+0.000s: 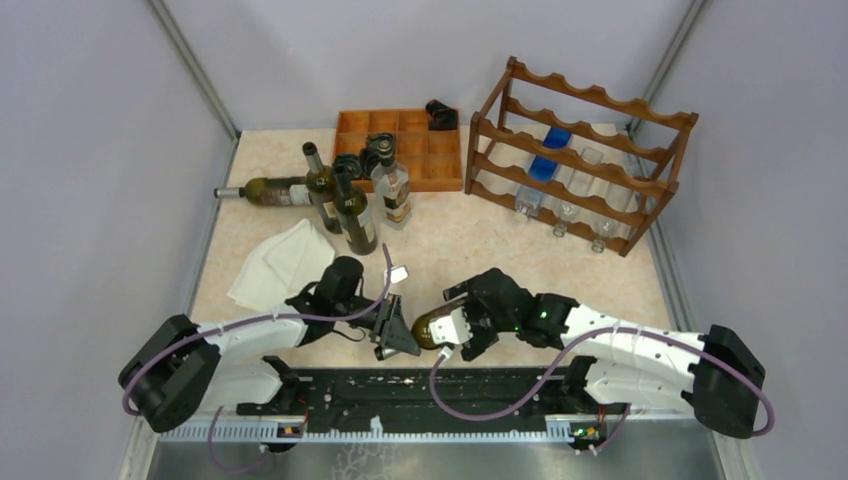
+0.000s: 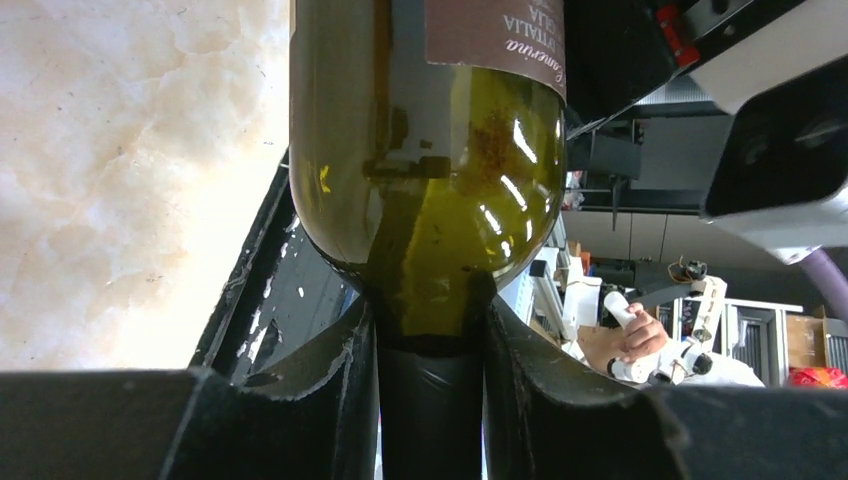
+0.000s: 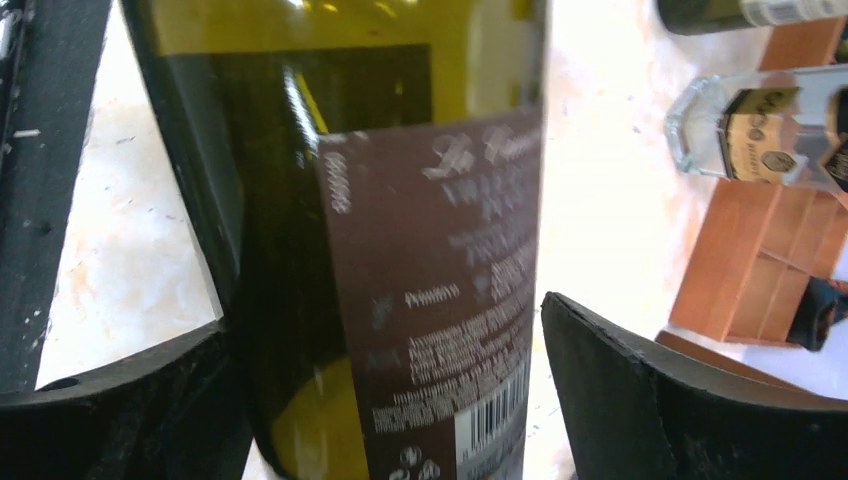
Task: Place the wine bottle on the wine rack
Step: Pick up the wine bottle from the center of the board.
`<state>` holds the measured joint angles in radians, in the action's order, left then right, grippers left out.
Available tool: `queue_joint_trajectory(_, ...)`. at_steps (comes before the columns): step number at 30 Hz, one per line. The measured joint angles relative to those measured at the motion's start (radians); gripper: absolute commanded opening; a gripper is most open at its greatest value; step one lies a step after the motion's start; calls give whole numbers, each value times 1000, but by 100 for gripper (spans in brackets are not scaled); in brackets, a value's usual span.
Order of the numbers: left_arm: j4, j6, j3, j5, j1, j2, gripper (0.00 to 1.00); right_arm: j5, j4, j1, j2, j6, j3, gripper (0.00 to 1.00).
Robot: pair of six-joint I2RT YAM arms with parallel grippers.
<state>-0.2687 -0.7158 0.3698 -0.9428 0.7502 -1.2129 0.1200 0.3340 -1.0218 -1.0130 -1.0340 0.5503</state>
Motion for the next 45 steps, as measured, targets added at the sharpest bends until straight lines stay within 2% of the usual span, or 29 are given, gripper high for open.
queue_joint_trajectory(9, -121, -88, -109, 51, -14, 114, 0, -3, -14, -2, 75, 99, 16, 98)
queue_joint_trajectory(14, -158, -103, -143, 105, -19, 163, 0, 3, 5, -2, 170, 220, 55, 99)
queue_joint_trajectory(21, -170, -120, -192, 179, -28, 201, 0, -28, -96, -2, 276, 411, 100, 99)
queue_joint_trajectory(24, -189, -124, -208, 209, -28, 217, 0, -187, -167, 12, 269, 574, 103, 98)
queue_joint_trajectory(26, -208, -126, -214, 222, -28, 221, 0, -244, -180, 92, 243, 710, 130, 96)
queue_joint_trajectory(27, -220, -126, -218, 227, -28, 222, 0, -240, -185, 158, 232, 774, 145, 94)
queue_joint_trajectory(31, -259, -131, -233, 243, -28, 223, 0, -92, -291, 593, 212, 1135, 171, 91)
queue_joint_trajectory(33, -279, -134, -240, 246, -28, 223, 0, -51, -355, 707, 204, 1279, 171, 90)
queue_joint_trajectory(39, -329, -141, -246, 256, -28, 216, 0, 5, -499, 730, 107, 1600, 172, 90)
queue_joint_trajectory(45, -365, -145, -258, 271, -29, 214, 0, -135, -528, 731, 23, 1974, 172, 89)
